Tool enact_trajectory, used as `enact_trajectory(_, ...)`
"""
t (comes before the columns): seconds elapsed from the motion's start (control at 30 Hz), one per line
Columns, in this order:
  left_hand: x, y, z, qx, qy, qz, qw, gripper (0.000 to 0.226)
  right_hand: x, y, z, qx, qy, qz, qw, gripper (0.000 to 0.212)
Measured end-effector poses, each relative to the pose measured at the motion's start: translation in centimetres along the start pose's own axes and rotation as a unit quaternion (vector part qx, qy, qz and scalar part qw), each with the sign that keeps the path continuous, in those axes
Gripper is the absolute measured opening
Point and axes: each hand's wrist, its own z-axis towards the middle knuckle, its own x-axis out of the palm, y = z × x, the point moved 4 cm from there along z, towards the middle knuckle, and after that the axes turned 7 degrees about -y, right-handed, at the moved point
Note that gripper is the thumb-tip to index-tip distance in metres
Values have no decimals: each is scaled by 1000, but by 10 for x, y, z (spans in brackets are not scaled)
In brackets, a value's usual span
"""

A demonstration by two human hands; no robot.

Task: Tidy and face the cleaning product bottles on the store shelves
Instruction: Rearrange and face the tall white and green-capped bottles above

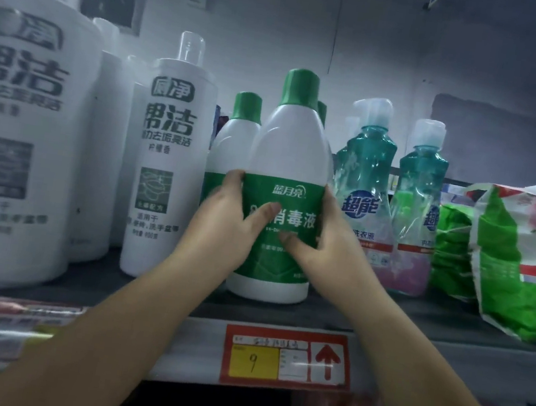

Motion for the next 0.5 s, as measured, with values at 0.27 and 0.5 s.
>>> enact_trajectory(0.27, -31, -5, -24, 117, -65, 144, 980, 57, 4, 30, -18, -97, -176, -190, 961, 70)
enact_trajectory(0.5, -89, 29, -31, 107, -147, 199, 963, 57, 79, 83, -22, -178, -56, -62, 980, 52)
